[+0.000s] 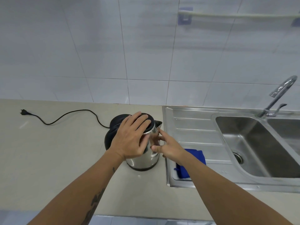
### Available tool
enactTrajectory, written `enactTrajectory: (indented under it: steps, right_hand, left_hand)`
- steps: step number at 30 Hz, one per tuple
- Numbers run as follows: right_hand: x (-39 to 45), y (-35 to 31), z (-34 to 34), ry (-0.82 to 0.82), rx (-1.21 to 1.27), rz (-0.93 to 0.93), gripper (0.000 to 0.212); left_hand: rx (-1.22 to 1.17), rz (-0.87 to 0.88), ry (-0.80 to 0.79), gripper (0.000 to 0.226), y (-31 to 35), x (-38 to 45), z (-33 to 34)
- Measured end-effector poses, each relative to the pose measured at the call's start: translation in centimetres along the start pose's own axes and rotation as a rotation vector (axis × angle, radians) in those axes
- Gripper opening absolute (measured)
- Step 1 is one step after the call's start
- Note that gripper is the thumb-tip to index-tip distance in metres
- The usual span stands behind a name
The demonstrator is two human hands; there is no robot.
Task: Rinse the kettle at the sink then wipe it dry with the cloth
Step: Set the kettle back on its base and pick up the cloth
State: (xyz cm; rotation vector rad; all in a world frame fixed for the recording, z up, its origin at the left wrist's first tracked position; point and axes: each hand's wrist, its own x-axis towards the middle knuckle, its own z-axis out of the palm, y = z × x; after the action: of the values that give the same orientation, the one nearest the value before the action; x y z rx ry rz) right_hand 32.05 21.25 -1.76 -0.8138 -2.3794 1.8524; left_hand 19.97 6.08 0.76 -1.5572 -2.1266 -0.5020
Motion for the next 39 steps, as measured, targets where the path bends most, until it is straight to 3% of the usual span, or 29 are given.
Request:
enactTrajectory:
  steps: [11, 22, 27, 31, 33, 36, 39]
  right_hand:
    - [0.7, 0.5, 0.1, 0.004, -0.028, -0.010, 0.080]
    - [0.9, 1.3, 0.0, 0.015, -0.102, -0.053, 0.079]
    - [-0.7, 4.3, -3.2, 0.056, -0.283, 0.044, 0.075]
    - [-1.4, 6.7, -6.2, 0.099, -0.513, 0.112, 0.068]
    - [-1.6, 8.0, -7.2, 0.090, -0.642, 0.139, 0.069]
    - [-1.9, 9.5, -7.7, 0.014, -0.787, 0.173, 0.078]
    - [-1.8, 10.4, -7.3, -0.033, -0.894, 0.185, 0.088]
  left_hand:
    - [-0.044, 0.001, 0.205, 0.027, -0.3, 0.5, 0.7]
    - [-0.078, -0.069, 0.165, 0.035, -0.3, 0.2, 1.3]
    - [-0.128, -0.211, 0.219, 0.038, 3.1, -0.4, 1.6]
    - [-0.261, -0.212, 0.279, 0.038, 8.9, -1.8, 3.5]
    - [-0.348, -0.266, 0.174, 0.038, 11.8, -3.0, 5.6]
    - [-0.407, -0.430, -0.139, 0.041, 14.3, -4.4, 8.8]
    - [-0.322, -0.513, -0.458, 0.044, 15.6, -4.9, 10.7]
